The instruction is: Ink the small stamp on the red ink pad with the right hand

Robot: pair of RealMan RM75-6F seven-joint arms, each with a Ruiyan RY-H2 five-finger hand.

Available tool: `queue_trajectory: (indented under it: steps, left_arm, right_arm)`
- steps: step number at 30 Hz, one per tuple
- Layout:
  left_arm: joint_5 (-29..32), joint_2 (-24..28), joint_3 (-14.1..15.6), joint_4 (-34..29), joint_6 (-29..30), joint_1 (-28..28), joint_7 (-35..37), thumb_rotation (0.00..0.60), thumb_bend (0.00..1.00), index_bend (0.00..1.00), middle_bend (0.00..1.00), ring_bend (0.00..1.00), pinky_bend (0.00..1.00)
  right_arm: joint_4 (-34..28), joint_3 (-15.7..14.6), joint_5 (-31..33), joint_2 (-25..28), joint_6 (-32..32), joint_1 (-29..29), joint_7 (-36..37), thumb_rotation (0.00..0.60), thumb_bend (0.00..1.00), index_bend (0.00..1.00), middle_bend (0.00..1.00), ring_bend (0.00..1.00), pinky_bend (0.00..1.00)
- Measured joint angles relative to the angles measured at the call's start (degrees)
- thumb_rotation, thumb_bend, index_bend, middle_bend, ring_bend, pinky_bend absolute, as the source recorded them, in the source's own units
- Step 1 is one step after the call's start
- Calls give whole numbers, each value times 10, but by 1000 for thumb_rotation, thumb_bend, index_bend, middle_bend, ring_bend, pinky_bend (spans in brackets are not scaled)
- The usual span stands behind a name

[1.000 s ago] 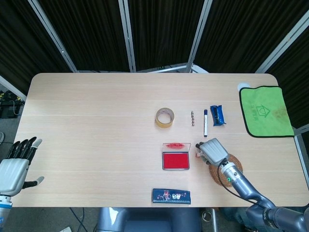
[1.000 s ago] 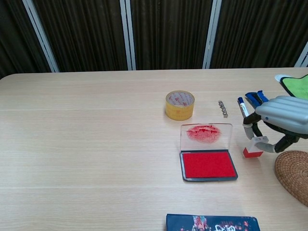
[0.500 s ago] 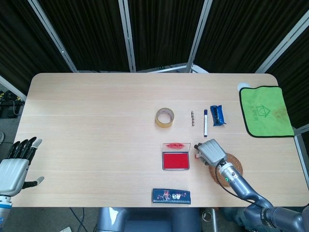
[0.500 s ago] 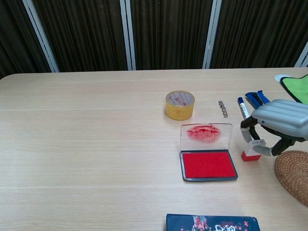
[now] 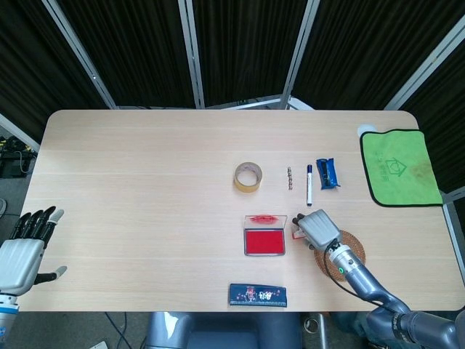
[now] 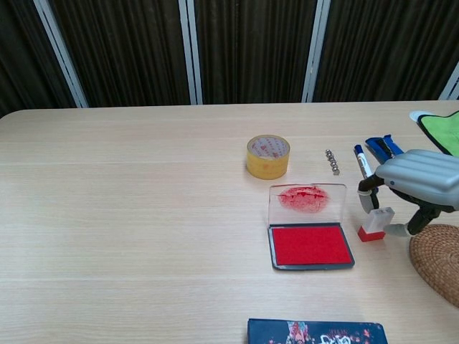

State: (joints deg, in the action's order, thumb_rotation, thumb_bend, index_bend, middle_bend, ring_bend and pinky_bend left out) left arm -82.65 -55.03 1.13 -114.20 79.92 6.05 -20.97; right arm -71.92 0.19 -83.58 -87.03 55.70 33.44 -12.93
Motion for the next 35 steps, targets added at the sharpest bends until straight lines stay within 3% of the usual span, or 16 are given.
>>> queue_trajectory:
  steps: [10, 17, 19, 22, 23, 26, 27, 29, 35]
  left_arm:
    - [0, 0, 0, 0, -1, 0, 1, 600, 0, 0, 0, 0, 0]
    - [-6, 7, 2, -2, 3, -2, 14, 600, 0, 0, 0, 0, 0]
    - [-10, 10, 3, -3, 4, -2, 20, 600, 0, 0, 0, 0, 0]
    - [-17, 12, 3, -3, 7, -3, 29, 600, 0, 0, 0, 0, 0]
    - [-21, 12, 4, -1, 9, -4, 32, 600, 0, 0, 0, 0, 0]
    - [-29, 11, 5, 3, 13, -5, 38, 600, 0, 0, 0, 0, 0]
    - [-32, 11, 5, 3, 14, -6, 40, 600, 0, 0, 0, 0, 0]
    - [-42, 11, 7, 5, 18, -8, 43, 600, 0, 0, 0, 0, 0]
    - [-89, 6, 13, 24, 43, -15, 75, 600, 0, 0, 0, 0, 0]
  right_arm:
    - [-24, -1, -13, 20, 24, -7, 11, 600, 135, 403, 391, 811, 1000]
    - [-70, -1, -39, 71, 95, -32, 43, 600, 131, 388, 355, 798, 996]
    - [-82, -1, -47, 87, 125, -43, 58, 600, 131, 370, 336, 762, 945]
    - [-100, 1, -58, 110, 183, -68, 87, 600, 123, 319, 271, 646, 721]
    - [-109, 2, -59, 119, 209, -81, 100, 600, 98, 268, 221, 554, 585]
    - [-139, 2, -59, 142, 272, -124, 134, 600, 7, 66, 42, 148, 154]
    - [-151, 1, -58, 151, 288, -138, 144, 600, 0, 19, 7, 44, 54]
    - [-177, -6, -55, 174, 309, -167, 160, 600, 0, 0, 0, 0, 0]
    - [-231, -33, -44, 225, 334, -218, 156, 600, 0, 0, 0, 0, 0]
